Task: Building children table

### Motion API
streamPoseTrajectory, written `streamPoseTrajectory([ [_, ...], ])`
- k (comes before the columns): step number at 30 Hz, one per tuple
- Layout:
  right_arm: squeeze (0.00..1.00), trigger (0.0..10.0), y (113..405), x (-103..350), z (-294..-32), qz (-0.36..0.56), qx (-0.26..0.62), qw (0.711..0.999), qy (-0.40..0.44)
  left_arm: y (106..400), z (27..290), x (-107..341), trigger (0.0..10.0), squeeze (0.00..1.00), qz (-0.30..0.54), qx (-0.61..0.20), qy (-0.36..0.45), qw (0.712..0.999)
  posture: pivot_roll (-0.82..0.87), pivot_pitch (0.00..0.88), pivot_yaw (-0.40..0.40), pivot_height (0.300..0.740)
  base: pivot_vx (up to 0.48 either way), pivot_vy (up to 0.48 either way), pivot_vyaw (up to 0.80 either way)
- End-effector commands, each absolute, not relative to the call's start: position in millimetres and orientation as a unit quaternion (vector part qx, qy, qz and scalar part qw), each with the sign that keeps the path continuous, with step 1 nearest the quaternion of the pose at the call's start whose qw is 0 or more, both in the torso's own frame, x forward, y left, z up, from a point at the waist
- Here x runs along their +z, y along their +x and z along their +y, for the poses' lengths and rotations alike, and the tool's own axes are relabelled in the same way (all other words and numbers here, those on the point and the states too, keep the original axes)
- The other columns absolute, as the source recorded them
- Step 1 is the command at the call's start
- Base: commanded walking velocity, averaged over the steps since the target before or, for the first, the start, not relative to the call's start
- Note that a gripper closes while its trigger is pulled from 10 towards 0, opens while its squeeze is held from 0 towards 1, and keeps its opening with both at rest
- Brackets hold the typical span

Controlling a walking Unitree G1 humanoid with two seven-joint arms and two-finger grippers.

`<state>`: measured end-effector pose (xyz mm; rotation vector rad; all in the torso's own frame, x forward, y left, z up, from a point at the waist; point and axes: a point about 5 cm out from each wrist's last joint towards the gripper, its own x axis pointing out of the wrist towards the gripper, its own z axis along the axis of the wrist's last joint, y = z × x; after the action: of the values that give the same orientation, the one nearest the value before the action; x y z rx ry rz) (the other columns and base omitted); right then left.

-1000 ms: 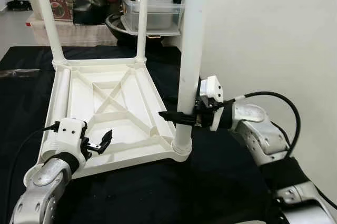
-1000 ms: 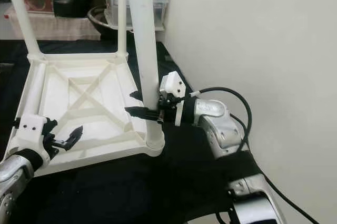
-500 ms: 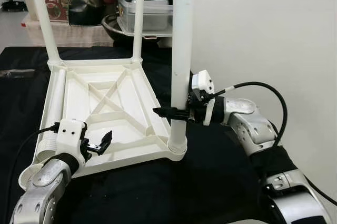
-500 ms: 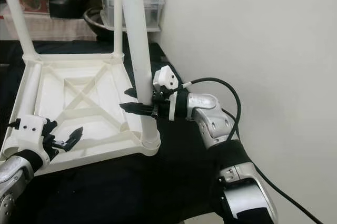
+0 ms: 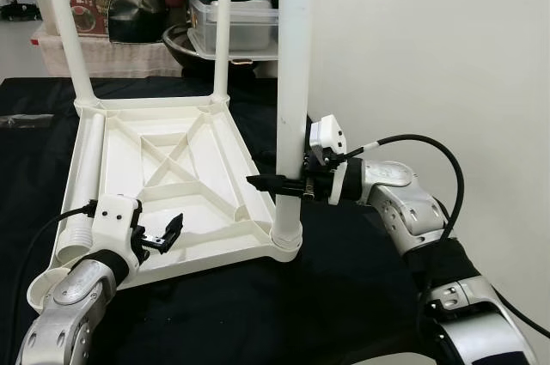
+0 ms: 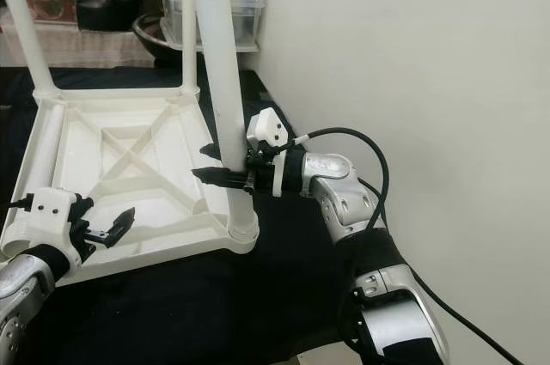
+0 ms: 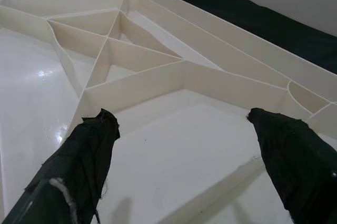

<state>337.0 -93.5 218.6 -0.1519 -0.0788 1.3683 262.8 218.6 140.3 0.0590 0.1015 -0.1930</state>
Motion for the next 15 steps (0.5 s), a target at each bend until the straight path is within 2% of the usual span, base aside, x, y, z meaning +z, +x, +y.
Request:
streamPoseTrajectory([
  [1,0.00,0.0,332,191,-81,0.018,0.653,0.756,-0.043,263,217,137,10.0,0.00,0.059,-0.100,0.020,0.993,0.12,0.000,-0.159,0.740,0.000,0.000,0.00],
  [3,0.00,0.0,337,189,-80,0.014,0.618,0.785,-0.046,262,218,136,10.0,0.00,0.060,-0.098,0.019,0.993,0.12,0.000,-0.160,0.740,0.000,0.000,0.00],
  [4,0.00,0.0,337,189,-80,0.014,0.618,0.785,-0.046,262,218,136,10.0,0.00,0.060,-0.098,0.019,0.993,0.12,0.000,-0.160,0.740,0.000,0.000,0.00],
  [6,0.00,0.0,344,182,-77,0.020,0.562,0.825,-0.058,261,218,136,10.0,0.00,0.061,-0.097,0.018,0.993,0.12,0.000,-0.163,0.740,0.000,0.000,0.00],
  [7,0.00,0.0,344,182,-77,0.020,0.562,0.825,-0.058,261,218,136,10.0,0.00,0.061,-0.097,0.018,0.993,0.12,0.000,-0.163,0.740,0.000,0.000,0.00],
  [9,0.00,0.0,352,171,-74,0.051,0.476,0.877,-0.043,260,219,135,10.0,0.00,0.062,-0.095,0.017,0.993,0.12,0.000,-0.162,0.740,0.000,0.000,0.00],
  [10,0.00,0.0,352,171,-74,0.051,0.476,0.877,-0.043,260,219,135,10.0,0.00,0.062,-0.095,0.017,0.993,0.12,0.000,-0.162,0.740,0.000,0.000,0.00],
  [11,0.00,0.0,357,164,-76,0.079,0.417,0.905,-0.022,260,219,135,10.0,0.00,0.063,-0.094,0.017,0.993,0.12,0.000,-0.159,0.740,0.000,0.000,0.00],
  [13,0.00,0.0,363,153,-80,0.119,0.323,0.939,0.006,260,219,134,10.0,0.00,0.064,-0.094,0.017,0.993,0.11,0.000,-0.155,0.740,0.000,0.000,0.00],
  [14,0.00,0.0,363,153,-80,0.119,0.323,0.939,0.006,260,219,134,10.0,0.00,0.064,-0.094,0.017,0.993,0.11,0.000,-0.155,0.740,0.000,0.000,0.00],
  [15,0.00,0.0,366,148,-86,0.130,0.258,0.957,0.018,261,220,134,10.0,0.00,0.064,-0.094,0.016,0.993,0.11,0.000,-0.154,0.740,0.000,0.000,0.00],
])
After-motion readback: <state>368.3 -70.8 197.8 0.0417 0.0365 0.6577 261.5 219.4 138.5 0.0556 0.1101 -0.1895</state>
